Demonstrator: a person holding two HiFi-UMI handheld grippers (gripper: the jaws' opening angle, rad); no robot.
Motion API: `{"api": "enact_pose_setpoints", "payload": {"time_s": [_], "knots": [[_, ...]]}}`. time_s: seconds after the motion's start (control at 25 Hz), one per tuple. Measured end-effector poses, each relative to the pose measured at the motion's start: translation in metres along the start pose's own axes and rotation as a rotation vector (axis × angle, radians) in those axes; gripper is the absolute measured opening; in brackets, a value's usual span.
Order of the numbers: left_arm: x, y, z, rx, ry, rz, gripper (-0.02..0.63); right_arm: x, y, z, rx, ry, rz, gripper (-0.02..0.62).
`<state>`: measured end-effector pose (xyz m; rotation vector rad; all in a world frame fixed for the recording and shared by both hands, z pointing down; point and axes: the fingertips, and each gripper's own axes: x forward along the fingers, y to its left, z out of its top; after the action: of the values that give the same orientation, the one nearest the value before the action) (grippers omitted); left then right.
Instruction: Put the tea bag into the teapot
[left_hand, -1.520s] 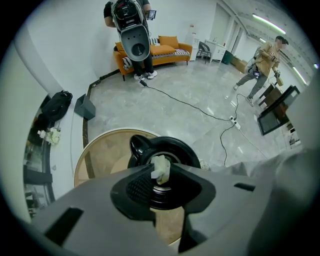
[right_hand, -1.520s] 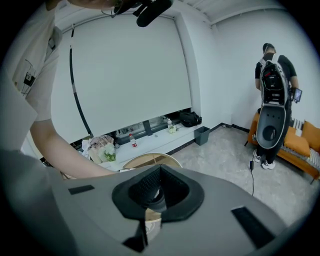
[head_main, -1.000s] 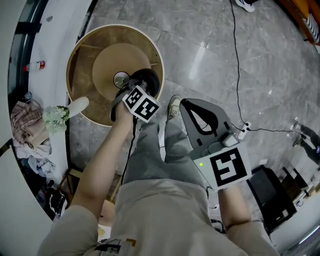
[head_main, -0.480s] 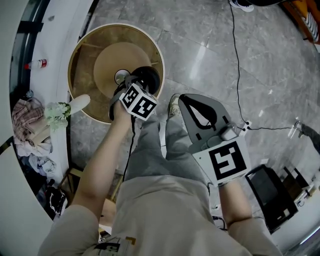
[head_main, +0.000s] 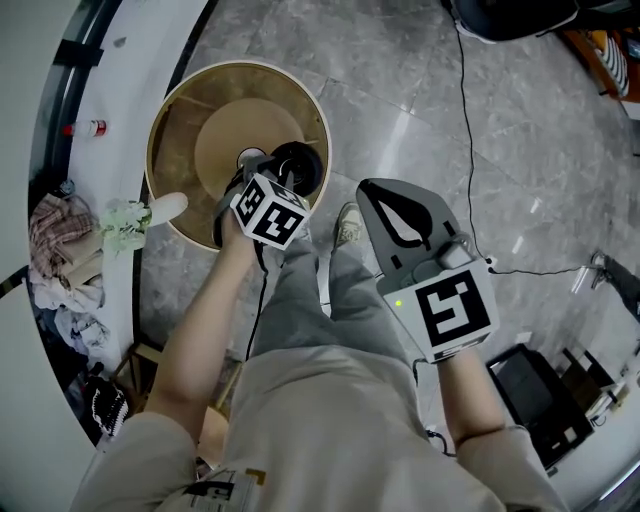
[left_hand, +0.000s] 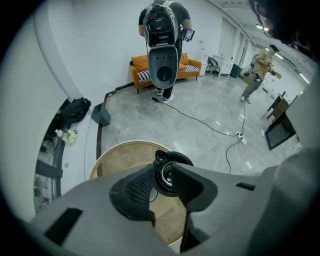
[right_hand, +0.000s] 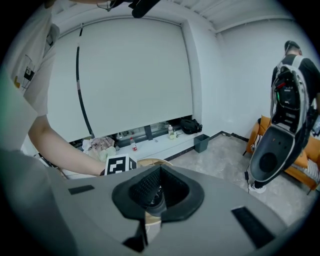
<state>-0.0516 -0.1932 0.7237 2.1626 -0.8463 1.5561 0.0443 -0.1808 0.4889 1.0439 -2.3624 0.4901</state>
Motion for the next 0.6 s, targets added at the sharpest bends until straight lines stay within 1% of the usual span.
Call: {"api": "enact_pose_setpoints", "payload": {"time_s": [0.12, 0.24, 0.44, 0.6], "knots": [[-0.019, 0.005, 0.006, -0.001, -0.022, 0.005, 0.112, -0.005, 0.003, 0.013, -0.03, -0.014, -0.005, 0.006], [-0.044, 0.011, 0.016, 0.005, -0.056, 0.023, 0.09, -0.01, 0.007, 0.026, -0.063, -0.027, -0.01, 0.006], [-0.083, 0.021, 0.04, 0.0, -0.159, 0.042, 0.078, -0.02, 0.008, 0.046, -0.088, -0.053, -0.033, 0.006], [-0.118, 0.027, 0.058, -0.022, -0.239, 0.059, 0.067, -0.033, 0.008, 0.067, -0.122, -0.081, -0.052, 0.006]]}}
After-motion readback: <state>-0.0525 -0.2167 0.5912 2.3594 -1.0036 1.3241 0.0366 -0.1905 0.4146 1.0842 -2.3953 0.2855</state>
